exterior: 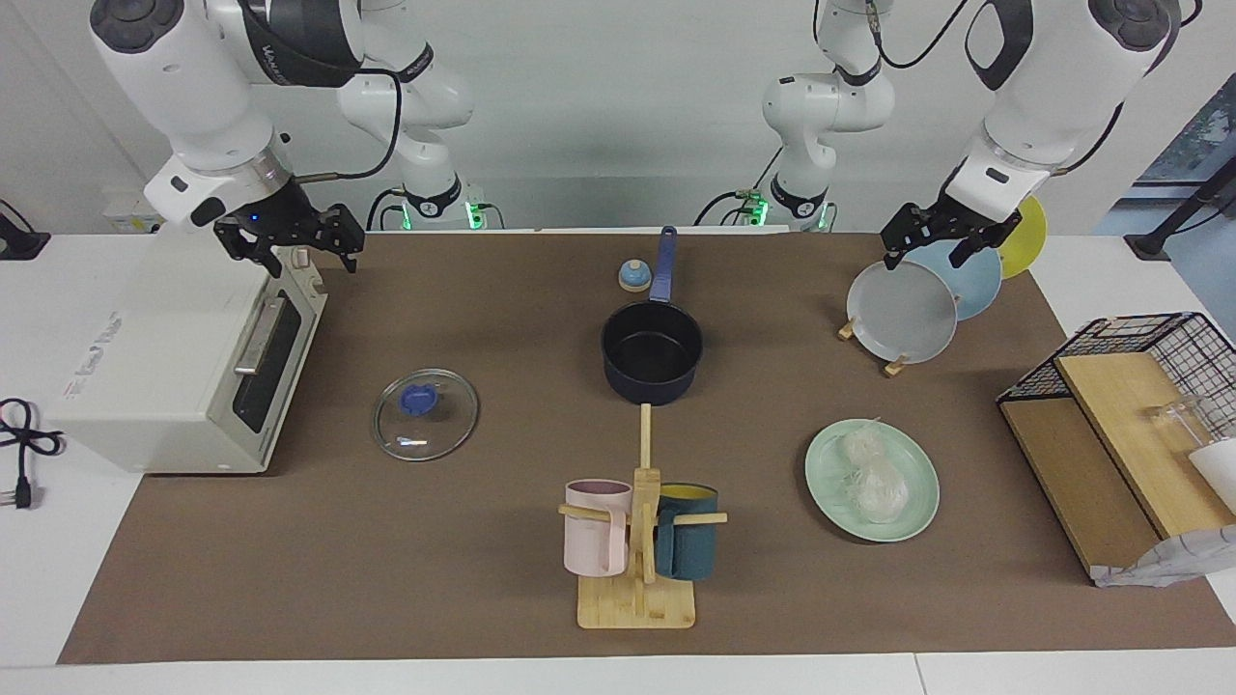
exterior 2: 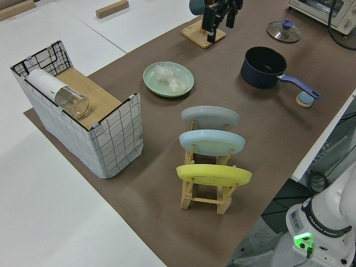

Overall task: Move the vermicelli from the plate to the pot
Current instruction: 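Grasp the vermicelli with the left gripper while the right gripper reaches the lid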

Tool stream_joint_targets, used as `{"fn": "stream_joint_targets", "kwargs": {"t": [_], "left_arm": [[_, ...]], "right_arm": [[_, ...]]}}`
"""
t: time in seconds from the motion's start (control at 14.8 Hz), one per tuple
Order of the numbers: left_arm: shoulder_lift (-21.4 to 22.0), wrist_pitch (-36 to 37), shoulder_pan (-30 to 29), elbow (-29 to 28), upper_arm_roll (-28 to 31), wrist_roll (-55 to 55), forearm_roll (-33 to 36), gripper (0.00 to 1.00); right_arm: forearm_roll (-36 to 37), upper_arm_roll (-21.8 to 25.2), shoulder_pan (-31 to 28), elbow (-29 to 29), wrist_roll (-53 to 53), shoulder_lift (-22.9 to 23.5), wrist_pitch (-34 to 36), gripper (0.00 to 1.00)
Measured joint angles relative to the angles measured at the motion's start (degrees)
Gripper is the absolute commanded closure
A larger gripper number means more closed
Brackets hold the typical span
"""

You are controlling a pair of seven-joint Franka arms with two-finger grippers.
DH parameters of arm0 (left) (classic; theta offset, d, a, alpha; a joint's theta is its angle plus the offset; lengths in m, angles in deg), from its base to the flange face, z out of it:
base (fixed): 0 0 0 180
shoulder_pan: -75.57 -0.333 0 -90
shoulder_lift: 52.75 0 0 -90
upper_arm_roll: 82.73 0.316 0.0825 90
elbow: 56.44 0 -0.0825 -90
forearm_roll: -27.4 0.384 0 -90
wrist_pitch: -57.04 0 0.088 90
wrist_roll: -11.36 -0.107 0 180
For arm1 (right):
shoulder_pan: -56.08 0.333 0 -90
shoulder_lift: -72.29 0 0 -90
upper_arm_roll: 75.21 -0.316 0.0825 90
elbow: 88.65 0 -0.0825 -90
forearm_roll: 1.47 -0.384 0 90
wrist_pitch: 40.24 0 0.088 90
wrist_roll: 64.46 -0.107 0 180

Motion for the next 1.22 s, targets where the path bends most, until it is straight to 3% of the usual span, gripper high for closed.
{"fn": "stream_joint_targets", "kwargs": {"t": [0.68, 0.81, 1.08, 1.22], "left_arm": [[-1.72, -5.1, 0.03, -0.02, -0.05, 2.36, -0.73, 0.0], [-7.16, -8.86, 0.23, 1.0, -0.28, 3.65, -0.74, 0.0], [-24.33, -23.17, 1.35, 5.55, -0.36, 5.12, 1.99, 0.0], [-30.14, -28.28, 1.51, 6.57, -0.44, 4.26, 4.7, 0.0]], "right_arm": [[0.0, -0.05, 0.04, -0.05, 0.0, 0.0, 0.0, 0.0], [0.0, -0.06, 0.05, -0.06, 0.0, 0.0, 0.0, 0.0], [0.0, -0.1, 0.1, -0.06, 0.0, 0.0, -0.22, 0.0], [0.0, -0.16, 0.17, 0.02, -0.31, 0.01, -1.56, 0.0]]}}
